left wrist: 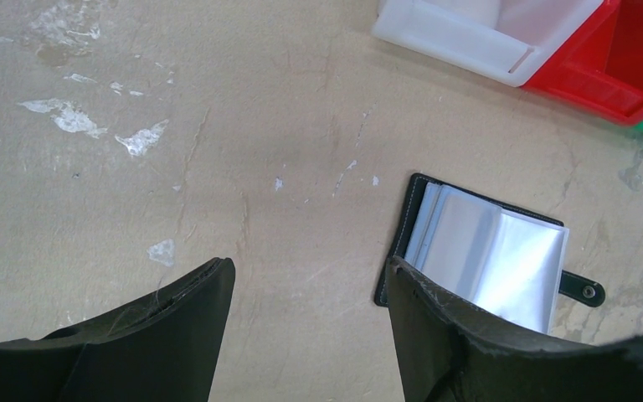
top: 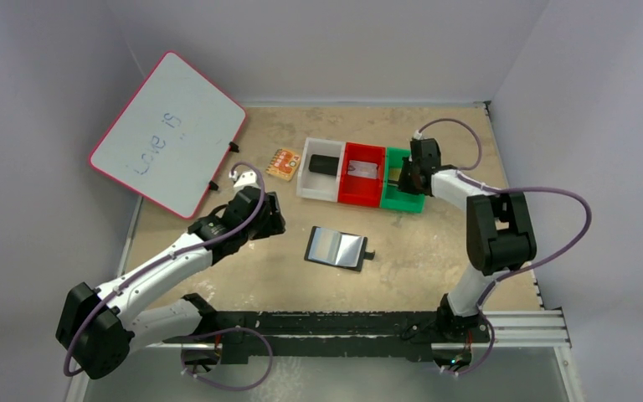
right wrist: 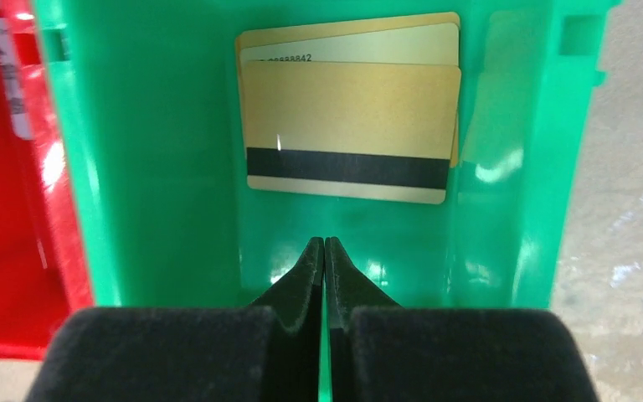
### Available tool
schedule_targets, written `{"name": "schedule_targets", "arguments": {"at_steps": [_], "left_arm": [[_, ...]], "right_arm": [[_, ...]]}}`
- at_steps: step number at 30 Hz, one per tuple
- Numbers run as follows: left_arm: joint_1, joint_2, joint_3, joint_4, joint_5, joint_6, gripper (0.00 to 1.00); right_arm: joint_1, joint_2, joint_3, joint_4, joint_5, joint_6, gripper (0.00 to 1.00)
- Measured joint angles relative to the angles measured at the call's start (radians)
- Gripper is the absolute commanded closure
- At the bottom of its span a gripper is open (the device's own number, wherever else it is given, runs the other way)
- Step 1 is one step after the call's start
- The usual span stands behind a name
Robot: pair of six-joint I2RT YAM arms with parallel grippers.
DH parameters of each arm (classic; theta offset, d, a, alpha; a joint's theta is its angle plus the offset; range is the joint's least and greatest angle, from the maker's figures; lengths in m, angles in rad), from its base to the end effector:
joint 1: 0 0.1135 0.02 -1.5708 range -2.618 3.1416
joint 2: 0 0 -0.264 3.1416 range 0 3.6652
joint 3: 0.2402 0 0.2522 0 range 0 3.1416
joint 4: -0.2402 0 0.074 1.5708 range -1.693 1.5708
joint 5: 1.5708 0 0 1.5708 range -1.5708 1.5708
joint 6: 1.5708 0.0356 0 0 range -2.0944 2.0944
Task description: Take the credit cards out of the card holder
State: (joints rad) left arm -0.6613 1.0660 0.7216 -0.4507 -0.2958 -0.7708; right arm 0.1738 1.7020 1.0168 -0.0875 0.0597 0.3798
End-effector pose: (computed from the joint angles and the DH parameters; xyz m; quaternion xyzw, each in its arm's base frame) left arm 0.1791 -0.1262 0.2412 -0.1057 0.9112 -0.1426 0.3717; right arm 0.3555 0.0603 0.1902 0.1062 0.9149 0.0797 0.3811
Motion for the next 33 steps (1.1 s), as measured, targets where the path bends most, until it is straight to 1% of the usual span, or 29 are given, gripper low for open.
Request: {"name": "schedule_targets", "arguments": {"at_steps": [6,15,24,25,29,31,33], "left_arm": [[0.000,0.004,0.004,-0.020,-0.029,-0.011,0.33],[0.000,0.055,0.060,-0.037,-0.052,-0.015,0.33],[0.000,0.072,0.074,-0.043,-0.060,-0.015,0.33],[0.000,0.074,0.076,-0.045,-0.060,-0.015,0.33],[0.000,0.088,0.080,-0.044,-0.060,-0.017,0.33],[0.001,0.095,0.086,-0.044,-0.059,-0.021,0.33],[0.005,0.104,0.094,-0.042,-0.055,-0.023,0.33]], "right_arm": [[0.000,0.111,0.061,-0.005,0.010,0.010,1.00],[0.000,0.177,0.137,0.014,0.027,0.001,1.00],[0.001,0.201,0.158,0.040,0.027,-0.003,1.00],[0.001,0.201,0.158,0.040,0.027,-0.003,0.99],[0.004,0.173,0.136,0.036,0.019,-0.007,0.88],[0.007,0.122,0.106,0.022,0.004,-0.010,0.84],[0.015,0.035,0.071,0.006,-0.006,-0.011,0.79]]}}
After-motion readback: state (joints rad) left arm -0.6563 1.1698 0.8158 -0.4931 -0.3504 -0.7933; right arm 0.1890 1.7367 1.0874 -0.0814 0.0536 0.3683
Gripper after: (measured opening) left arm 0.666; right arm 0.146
